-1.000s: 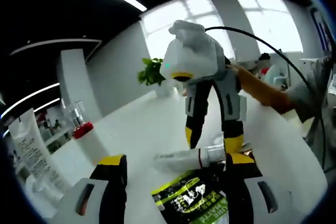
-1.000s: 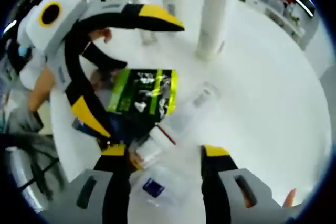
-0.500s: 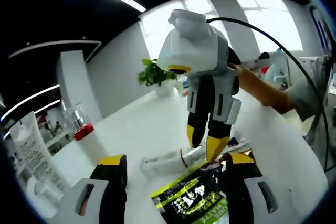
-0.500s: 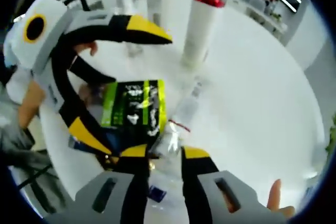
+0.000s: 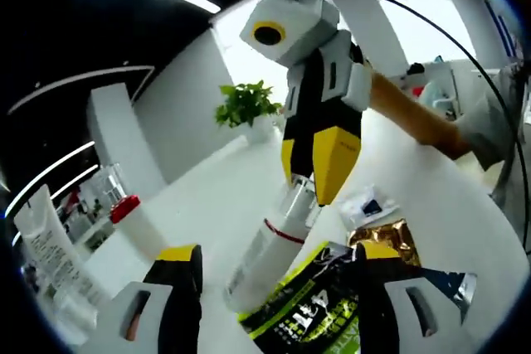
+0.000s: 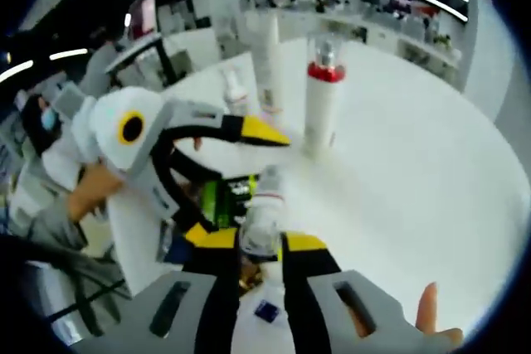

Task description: Arrange the skincare products in the storage area until every visible bottle or jar stands upright without overlapping.

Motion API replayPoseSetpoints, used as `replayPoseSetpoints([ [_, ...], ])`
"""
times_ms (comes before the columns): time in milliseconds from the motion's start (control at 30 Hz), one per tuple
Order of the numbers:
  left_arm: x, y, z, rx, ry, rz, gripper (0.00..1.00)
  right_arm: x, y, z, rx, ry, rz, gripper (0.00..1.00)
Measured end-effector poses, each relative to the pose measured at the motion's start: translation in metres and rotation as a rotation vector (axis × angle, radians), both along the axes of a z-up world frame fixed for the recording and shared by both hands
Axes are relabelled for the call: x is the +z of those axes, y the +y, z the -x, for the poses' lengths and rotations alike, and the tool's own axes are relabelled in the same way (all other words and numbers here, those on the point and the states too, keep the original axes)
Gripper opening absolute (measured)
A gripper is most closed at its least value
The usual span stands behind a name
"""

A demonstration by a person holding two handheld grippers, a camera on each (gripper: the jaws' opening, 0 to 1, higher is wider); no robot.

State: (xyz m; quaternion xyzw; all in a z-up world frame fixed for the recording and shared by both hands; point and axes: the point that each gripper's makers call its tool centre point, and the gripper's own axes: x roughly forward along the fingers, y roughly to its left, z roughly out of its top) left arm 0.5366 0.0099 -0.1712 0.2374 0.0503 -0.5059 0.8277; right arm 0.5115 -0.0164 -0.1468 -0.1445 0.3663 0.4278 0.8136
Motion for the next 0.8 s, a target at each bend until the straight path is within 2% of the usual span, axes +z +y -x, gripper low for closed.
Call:
replayPoseSetpoints([
  [167,0.005,0.001,-0.008,0.057,-0.111,-0.037,0.75,0.017,0.006,0.001,0.004,-0.032,-0.083,0.17],
  [267,0.014,0.0,-0.006,0.073,-0.174,-0.017,0.65,0.023,0.007,0.001,-0.001,-0.047,-0.116,0.17],
  [333,0.021,-0.002,-0.003,0.077,-0.218,-0.007,0.54,0.025,0.009,0.0,-0.004,-0.053,-0.133,0.17],
  [400,0.024,-0.003,-0.001,0.084,-0.243,-0.005,0.48,0.027,0.011,0.001,-0.003,-0.067,-0.14,0.17],
  [600,0.025,-0.007,0.002,0.085,-0.263,-0.01,0.48,0.034,0.015,-0.002,-0.019,-0.102,-0.173,0.17],
  [800,0.023,-0.005,-0.002,0.107,-0.249,-0.006,0.46,0.044,0.016,-0.004,-0.035,-0.148,-0.218,0.17],
])
